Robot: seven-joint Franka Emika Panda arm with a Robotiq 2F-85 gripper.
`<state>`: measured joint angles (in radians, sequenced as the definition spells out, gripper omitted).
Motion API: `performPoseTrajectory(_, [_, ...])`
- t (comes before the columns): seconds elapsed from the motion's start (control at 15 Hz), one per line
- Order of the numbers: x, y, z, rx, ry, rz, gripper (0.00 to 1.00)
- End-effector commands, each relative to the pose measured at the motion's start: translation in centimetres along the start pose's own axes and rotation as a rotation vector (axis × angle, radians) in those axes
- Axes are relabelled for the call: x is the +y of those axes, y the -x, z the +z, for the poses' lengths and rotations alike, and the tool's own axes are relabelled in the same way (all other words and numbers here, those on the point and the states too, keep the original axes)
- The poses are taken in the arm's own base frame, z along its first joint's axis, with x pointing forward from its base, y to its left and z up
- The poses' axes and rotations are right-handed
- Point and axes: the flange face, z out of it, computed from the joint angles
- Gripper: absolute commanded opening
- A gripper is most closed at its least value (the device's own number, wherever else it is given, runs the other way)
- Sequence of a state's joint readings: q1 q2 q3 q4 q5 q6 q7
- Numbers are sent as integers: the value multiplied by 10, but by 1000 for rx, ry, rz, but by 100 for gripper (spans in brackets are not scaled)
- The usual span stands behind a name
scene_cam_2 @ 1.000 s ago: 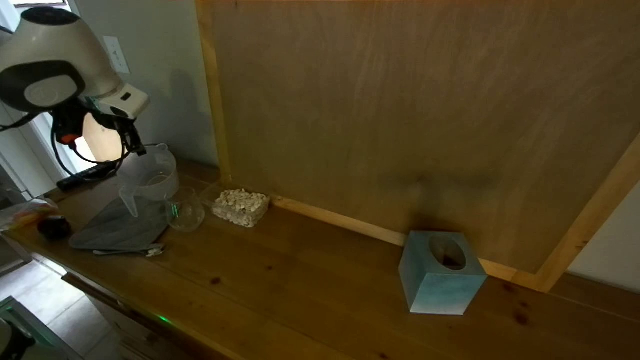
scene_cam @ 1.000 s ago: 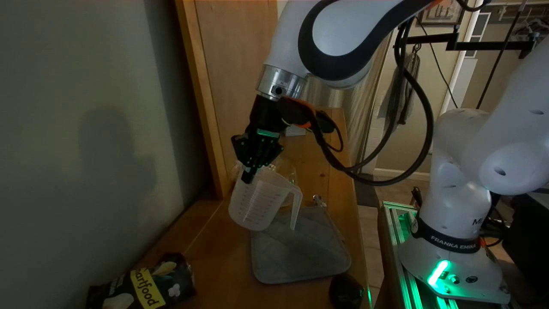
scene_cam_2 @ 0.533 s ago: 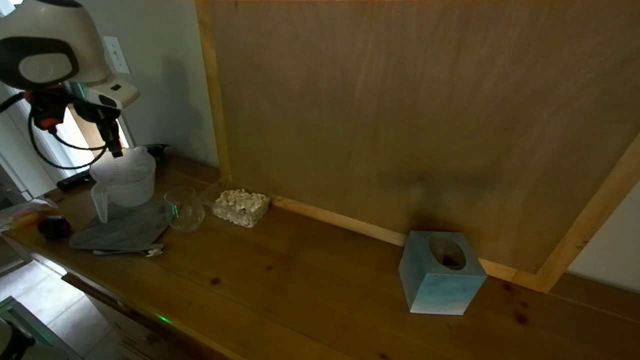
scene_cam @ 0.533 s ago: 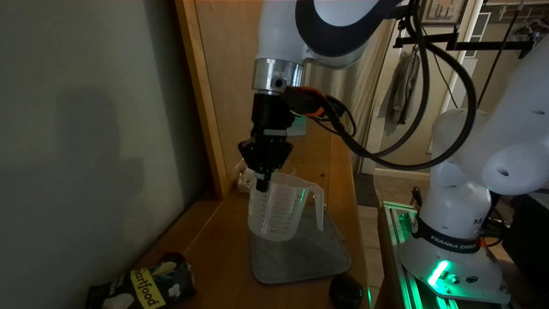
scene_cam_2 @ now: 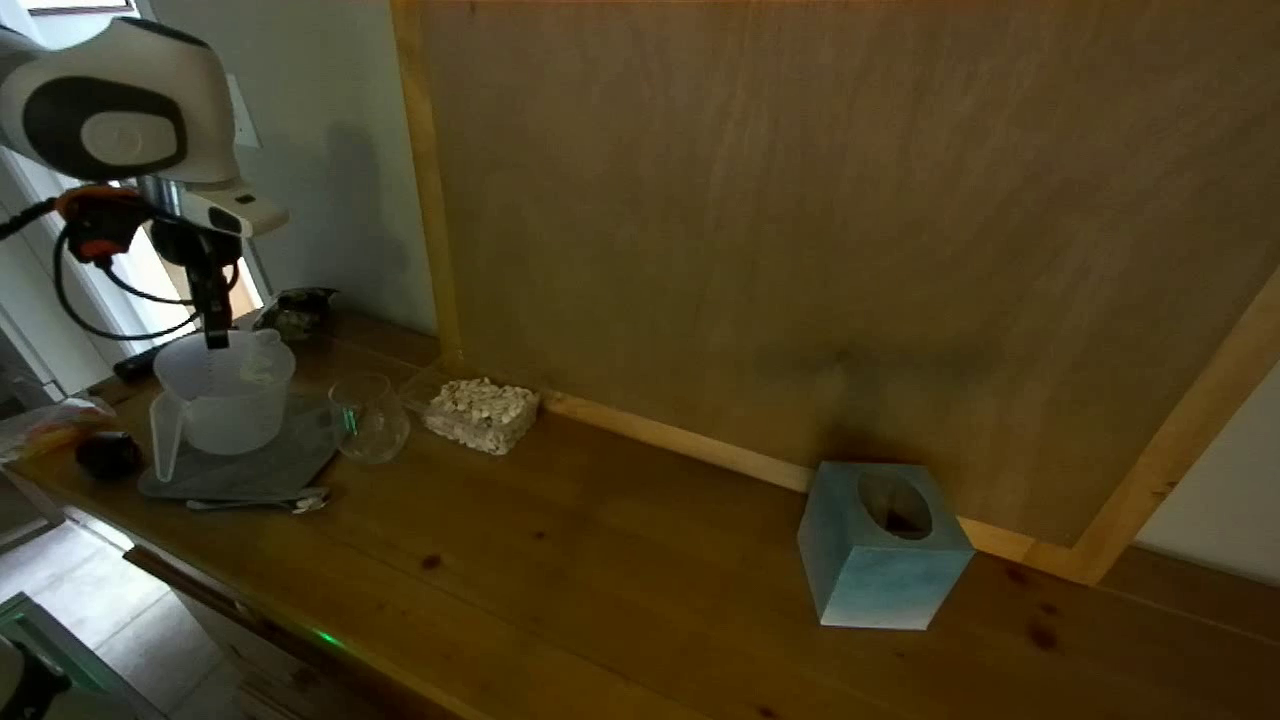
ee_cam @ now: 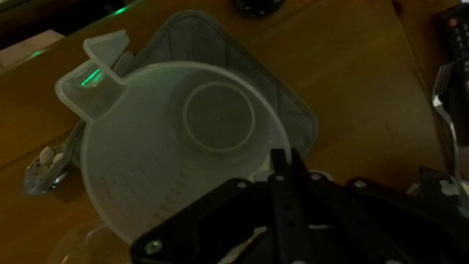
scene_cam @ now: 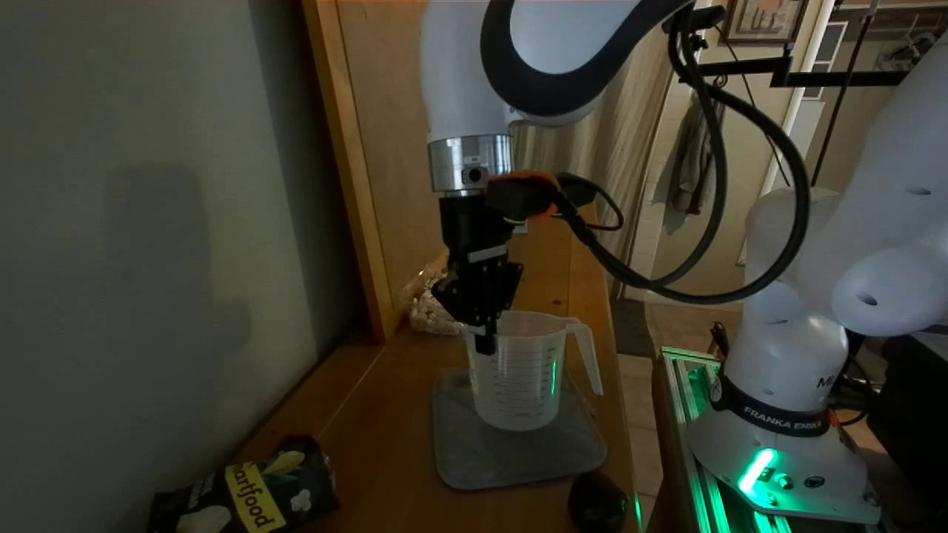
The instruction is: Position the jug upright
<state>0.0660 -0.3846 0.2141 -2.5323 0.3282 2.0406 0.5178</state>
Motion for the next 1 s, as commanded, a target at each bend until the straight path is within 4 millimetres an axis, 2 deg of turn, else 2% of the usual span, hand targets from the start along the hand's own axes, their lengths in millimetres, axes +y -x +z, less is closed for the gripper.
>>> performPoseTrajectory(0.0, [-9, -14, 10, 10, -4, 26, 1])
performPoseTrajectory(0.2, [-12, -21, 16, 30, -31, 47, 1])
performPoseTrajectory(0.93, [-28, -43, 18, 120, -131, 61, 1])
